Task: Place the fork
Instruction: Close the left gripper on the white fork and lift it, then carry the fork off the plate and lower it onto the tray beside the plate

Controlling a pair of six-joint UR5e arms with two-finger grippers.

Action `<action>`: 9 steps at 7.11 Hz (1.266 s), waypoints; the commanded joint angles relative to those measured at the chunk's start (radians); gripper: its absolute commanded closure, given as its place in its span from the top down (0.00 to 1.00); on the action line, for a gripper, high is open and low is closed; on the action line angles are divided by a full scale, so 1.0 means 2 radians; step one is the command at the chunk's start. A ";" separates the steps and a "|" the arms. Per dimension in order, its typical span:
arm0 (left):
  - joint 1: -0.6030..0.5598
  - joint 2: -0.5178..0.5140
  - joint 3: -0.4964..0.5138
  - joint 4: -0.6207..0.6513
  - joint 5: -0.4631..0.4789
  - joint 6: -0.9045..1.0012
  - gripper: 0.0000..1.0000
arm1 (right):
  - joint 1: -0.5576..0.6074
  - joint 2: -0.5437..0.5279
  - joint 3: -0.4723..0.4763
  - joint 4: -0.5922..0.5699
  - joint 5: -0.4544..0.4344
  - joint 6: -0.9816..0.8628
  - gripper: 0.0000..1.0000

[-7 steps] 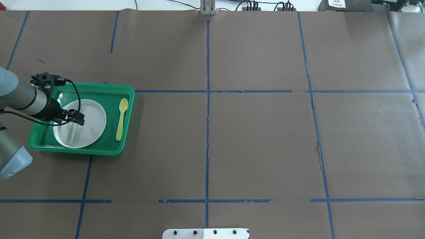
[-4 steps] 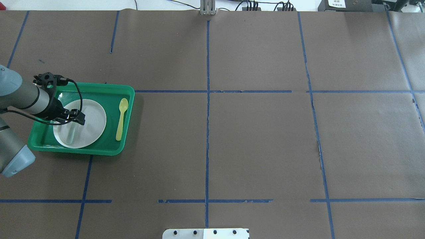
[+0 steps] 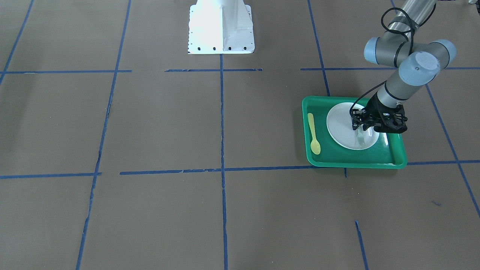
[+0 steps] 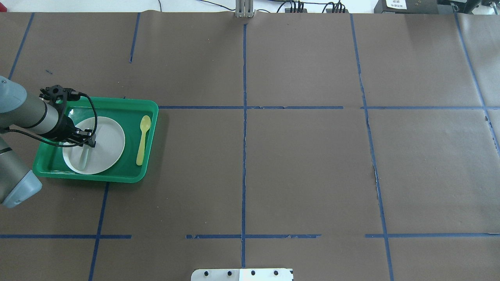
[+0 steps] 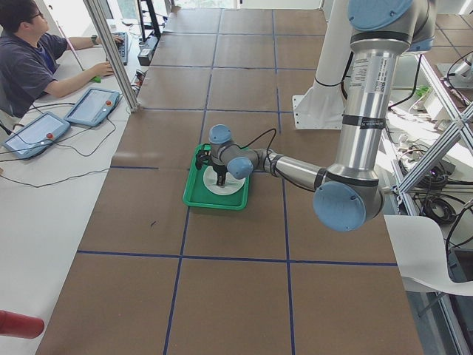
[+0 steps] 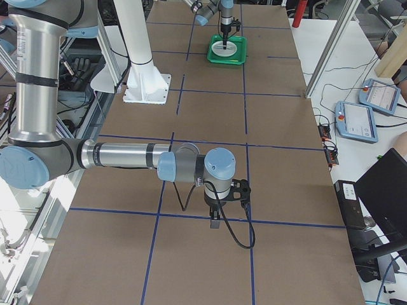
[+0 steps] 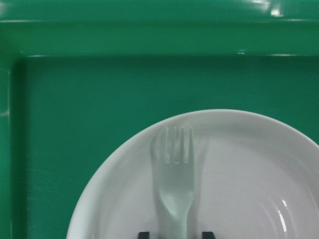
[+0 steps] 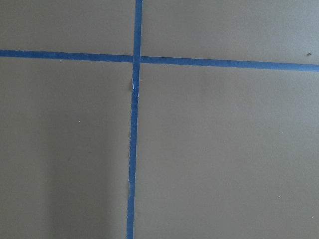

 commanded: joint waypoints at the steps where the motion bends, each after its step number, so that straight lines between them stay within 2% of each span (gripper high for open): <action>1: 0.000 0.001 -0.002 -0.001 -0.001 -0.001 0.15 | 0.000 0.000 0.000 0.000 0.000 0.000 1.00; 2: -0.002 0.007 -0.010 -0.002 -0.002 -0.001 0.05 | 0.000 0.000 0.000 0.000 0.000 0.000 1.00; 3: -0.005 0.011 -0.026 -0.006 -0.008 -0.001 0.00 | 0.000 0.000 0.000 0.000 0.000 0.001 1.00; 4: -0.008 0.029 -0.054 -0.002 -0.008 -0.001 0.00 | 0.000 0.000 0.000 0.000 0.000 0.000 1.00; 5: -0.037 0.033 -0.057 0.000 -0.008 0.003 0.00 | 0.000 0.000 0.000 0.000 0.000 0.000 1.00; 7: -0.067 0.040 -0.031 -0.005 -0.008 0.027 0.00 | 0.000 0.000 0.000 0.000 0.000 0.001 1.00; 9: -0.069 0.038 0.002 -0.011 -0.006 0.035 0.00 | 0.000 0.000 0.000 0.000 0.000 0.000 1.00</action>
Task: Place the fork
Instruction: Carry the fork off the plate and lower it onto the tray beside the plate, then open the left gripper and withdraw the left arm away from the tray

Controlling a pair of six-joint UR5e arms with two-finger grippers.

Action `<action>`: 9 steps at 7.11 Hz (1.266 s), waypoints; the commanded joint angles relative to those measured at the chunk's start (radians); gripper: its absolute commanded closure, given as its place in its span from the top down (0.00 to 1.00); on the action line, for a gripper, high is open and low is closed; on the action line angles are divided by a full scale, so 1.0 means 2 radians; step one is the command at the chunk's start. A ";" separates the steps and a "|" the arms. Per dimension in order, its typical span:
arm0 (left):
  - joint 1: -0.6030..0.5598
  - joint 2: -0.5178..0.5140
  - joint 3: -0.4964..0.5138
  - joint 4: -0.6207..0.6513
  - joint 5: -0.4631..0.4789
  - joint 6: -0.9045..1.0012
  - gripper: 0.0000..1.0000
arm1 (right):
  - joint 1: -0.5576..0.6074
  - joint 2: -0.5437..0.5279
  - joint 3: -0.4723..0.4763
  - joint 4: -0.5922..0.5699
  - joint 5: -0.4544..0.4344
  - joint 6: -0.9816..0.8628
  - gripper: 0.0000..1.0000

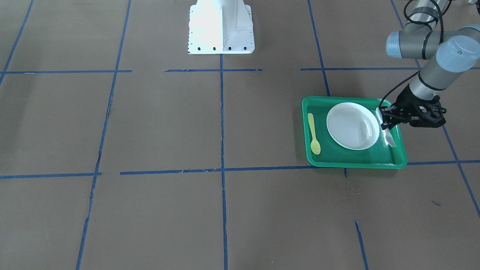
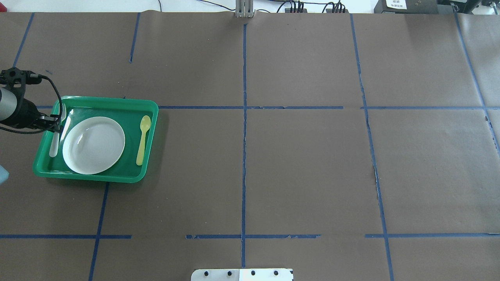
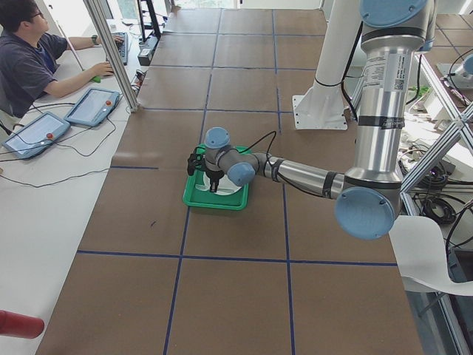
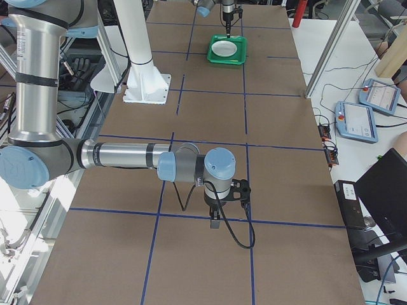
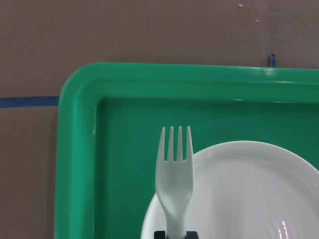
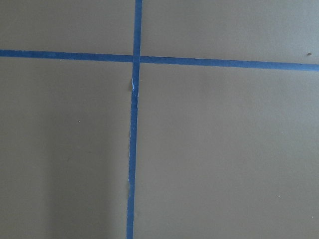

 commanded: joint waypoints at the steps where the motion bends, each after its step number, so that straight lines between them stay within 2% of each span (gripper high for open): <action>1: -0.002 -0.001 0.032 -0.023 0.002 0.005 0.00 | 0.000 0.000 0.000 0.000 0.000 0.000 1.00; 3: -0.001 0.000 0.031 -0.025 -0.001 0.004 0.00 | 0.000 0.000 0.000 0.000 0.000 0.000 1.00; 4: -0.001 0.000 0.028 -0.024 -0.001 0.005 0.99 | 0.000 0.000 0.000 0.000 0.000 0.001 1.00; 5: -0.002 0.001 0.022 -0.023 -0.005 0.005 1.00 | 0.000 0.000 0.000 0.000 0.000 0.000 1.00; 7: -0.015 0.000 0.009 -0.016 -0.063 0.036 1.00 | 0.000 0.000 0.000 0.000 0.000 0.000 1.00; 9: -0.070 -0.002 -0.018 0.004 -0.064 0.099 1.00 | 0.000 0.000 0.000 0.000 0.000 0.001 1.00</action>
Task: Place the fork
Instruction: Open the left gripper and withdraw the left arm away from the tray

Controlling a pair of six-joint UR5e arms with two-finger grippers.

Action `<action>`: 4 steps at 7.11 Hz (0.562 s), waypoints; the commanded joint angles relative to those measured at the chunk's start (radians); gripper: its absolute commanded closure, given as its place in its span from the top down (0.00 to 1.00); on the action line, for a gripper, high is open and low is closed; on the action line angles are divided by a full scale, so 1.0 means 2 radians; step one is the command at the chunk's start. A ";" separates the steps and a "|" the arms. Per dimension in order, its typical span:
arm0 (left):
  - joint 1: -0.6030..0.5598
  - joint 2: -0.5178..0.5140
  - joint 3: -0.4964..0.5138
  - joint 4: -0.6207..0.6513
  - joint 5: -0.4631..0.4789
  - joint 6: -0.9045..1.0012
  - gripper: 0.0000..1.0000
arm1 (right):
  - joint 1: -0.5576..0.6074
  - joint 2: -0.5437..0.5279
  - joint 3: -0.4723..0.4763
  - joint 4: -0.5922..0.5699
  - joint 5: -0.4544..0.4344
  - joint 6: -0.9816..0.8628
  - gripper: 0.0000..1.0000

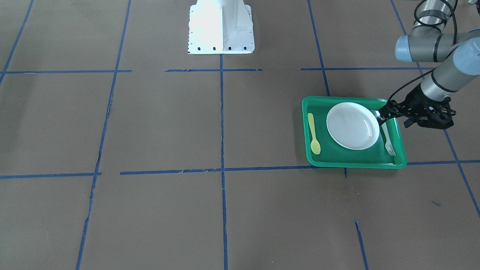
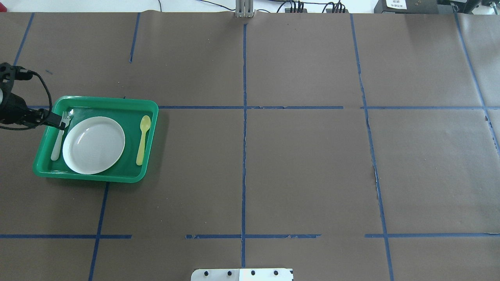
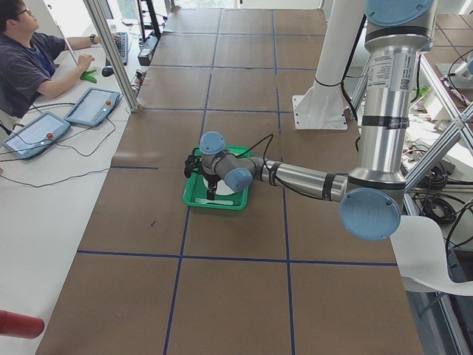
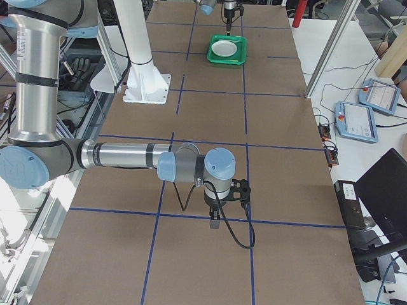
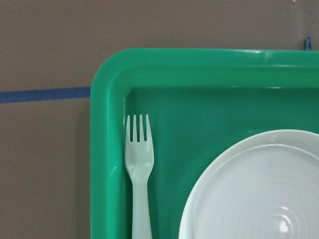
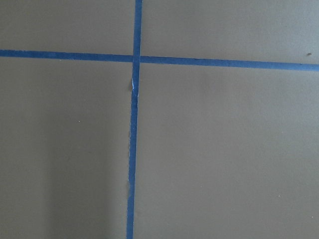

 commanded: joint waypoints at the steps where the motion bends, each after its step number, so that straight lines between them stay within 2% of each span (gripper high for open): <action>1: -0.055 -0.008 -0.027 0.074 -0.004 0.102 1.00 | 0.000 0.000 0.000 0.000 0.000 0.000 1.00; 2: -0.086 -0.022 -0.039 0.132 0.001 0.194 1.00 | 0.000 0.000 0.000 0.000 0.000 -0.001 1.00; 3: -0.132 -0.023 -0.043 0.156 -0.001 0.281 1.00 | 0.000 0.000 0.000 0.000 0.000 -0.001 1.00; 4: -0.168 -0.012 -0.040 0.175 -0.003 0.327 1.00 | 0.000 0.000 0.000 0.000 0.000 0.000 1.00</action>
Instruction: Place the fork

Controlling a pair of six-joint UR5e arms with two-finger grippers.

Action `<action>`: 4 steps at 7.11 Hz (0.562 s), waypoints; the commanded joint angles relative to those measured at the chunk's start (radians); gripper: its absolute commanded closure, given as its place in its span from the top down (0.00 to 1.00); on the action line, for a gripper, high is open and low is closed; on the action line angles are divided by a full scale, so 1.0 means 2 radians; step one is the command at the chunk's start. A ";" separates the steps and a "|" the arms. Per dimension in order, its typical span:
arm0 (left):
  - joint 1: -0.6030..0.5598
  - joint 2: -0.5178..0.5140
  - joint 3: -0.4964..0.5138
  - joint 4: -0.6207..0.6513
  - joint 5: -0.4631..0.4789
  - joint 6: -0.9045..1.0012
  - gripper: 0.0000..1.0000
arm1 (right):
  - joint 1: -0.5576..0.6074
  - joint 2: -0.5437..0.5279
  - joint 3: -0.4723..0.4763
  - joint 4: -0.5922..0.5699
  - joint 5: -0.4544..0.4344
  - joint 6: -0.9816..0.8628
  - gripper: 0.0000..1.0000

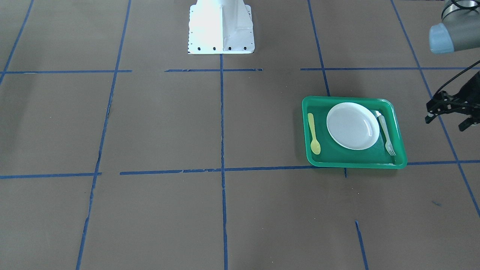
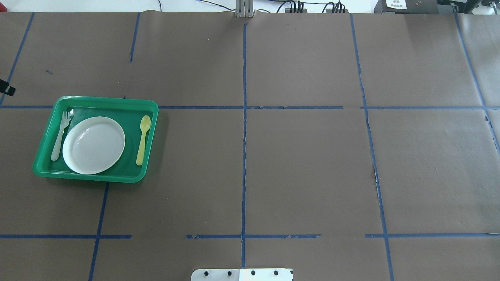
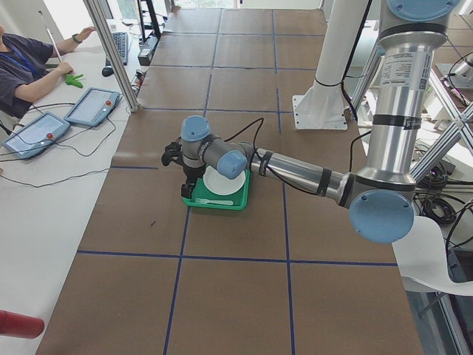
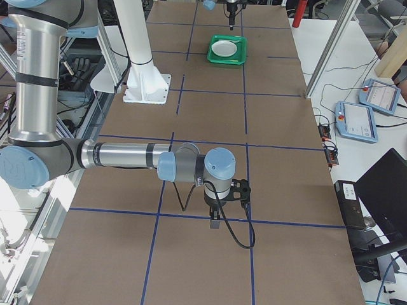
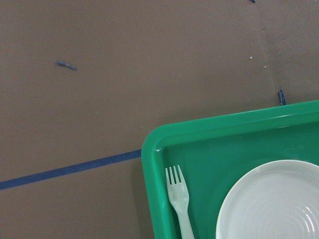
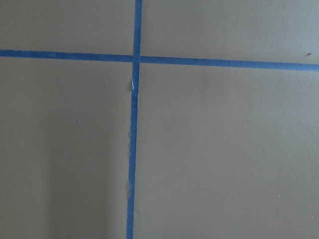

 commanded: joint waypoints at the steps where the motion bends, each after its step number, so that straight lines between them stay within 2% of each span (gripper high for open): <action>1: -0.073 0.010 0.012 0.060 -0.003 0.111 1.00 | 0.000 0.000 0.000 0.000 0.000 0.000 1.00; 2: -0.115 0.027 0.028 0.083 -0.012 0.115 1.00 | 0.000 0.000 0.000 0.000 0.000 0.000 1.00; 3: -0.128 0.055 0.033 0.086 -0.051 0.114 1.00 | 0.000 0.000 0.000 0.000 0.000 0.000 1.00; 4: -0.132 0.059 0.035 0.097 -0.055 0.113 1.00 | 0.000 0.000 0.000 0.000 0.000 0.000 1.00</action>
